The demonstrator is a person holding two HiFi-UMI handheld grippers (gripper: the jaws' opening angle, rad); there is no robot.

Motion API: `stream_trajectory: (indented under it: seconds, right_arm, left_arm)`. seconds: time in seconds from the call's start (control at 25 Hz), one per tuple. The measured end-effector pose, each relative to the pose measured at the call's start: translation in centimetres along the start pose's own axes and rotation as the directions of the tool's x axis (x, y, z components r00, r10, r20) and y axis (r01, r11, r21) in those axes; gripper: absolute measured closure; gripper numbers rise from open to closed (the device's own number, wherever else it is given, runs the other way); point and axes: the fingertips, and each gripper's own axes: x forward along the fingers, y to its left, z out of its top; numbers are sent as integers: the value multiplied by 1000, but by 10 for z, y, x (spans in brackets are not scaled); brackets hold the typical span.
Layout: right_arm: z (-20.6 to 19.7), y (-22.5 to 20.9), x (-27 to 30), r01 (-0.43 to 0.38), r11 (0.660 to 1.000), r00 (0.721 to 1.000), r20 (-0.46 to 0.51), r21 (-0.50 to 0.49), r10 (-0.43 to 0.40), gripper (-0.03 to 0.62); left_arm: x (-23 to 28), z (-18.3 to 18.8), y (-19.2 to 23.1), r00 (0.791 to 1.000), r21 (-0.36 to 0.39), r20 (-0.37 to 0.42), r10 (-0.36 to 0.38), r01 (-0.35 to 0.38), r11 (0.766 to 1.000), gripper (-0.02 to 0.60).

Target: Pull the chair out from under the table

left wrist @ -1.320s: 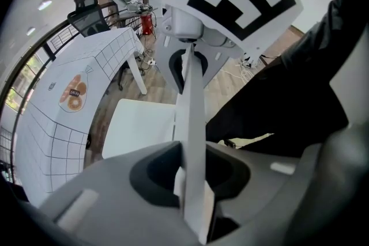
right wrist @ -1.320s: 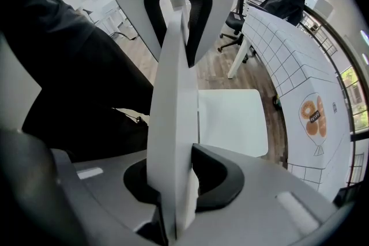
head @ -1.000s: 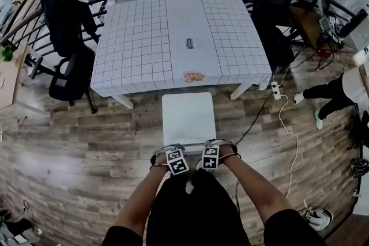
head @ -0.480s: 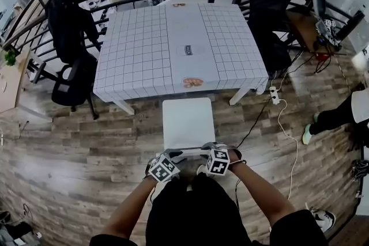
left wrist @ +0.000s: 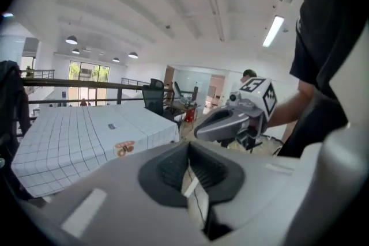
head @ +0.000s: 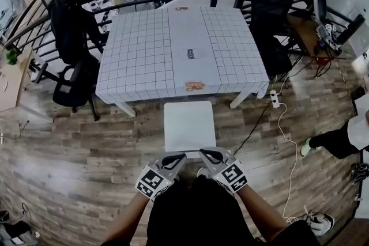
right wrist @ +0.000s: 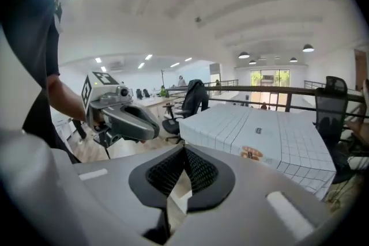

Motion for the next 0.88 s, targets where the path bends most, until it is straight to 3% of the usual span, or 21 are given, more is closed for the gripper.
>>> stream_trajectory:
  seconds: [0.16,0.32,0.44,0.6,0.72,0.88]
  right_arm:
    - [50,0,-31,58,995,980,184,77,-71,595]
    - [87,5,-66,26,994,956,289,105,-56,595]
    - [80,5,-62,44,996,941,331,74,-66,595]
    - [104,-11,-65,178,979,909,364,103,-203,595]
    - [106,-30,-60,229,964,886,380,137,-265,595]
    - [112,-34,-65,262,959,862,420,110,-284,595]
  left_arm:
    - [-19,47,-7,988,-15,149,52,-50,999,572]
    - [-25,89,-26,961,-48,252,112,-103,993,572]
    - [-25,84,-24,946,-40,272,177,-172,984,572]
    - [-35,103,-8,930,-42,308,198,-195,980,572]
    - [-26,107,9,907,-52,329,262,-260,964,572]
    - [-20,123,9,866,-48,358,350,-357,933,572]
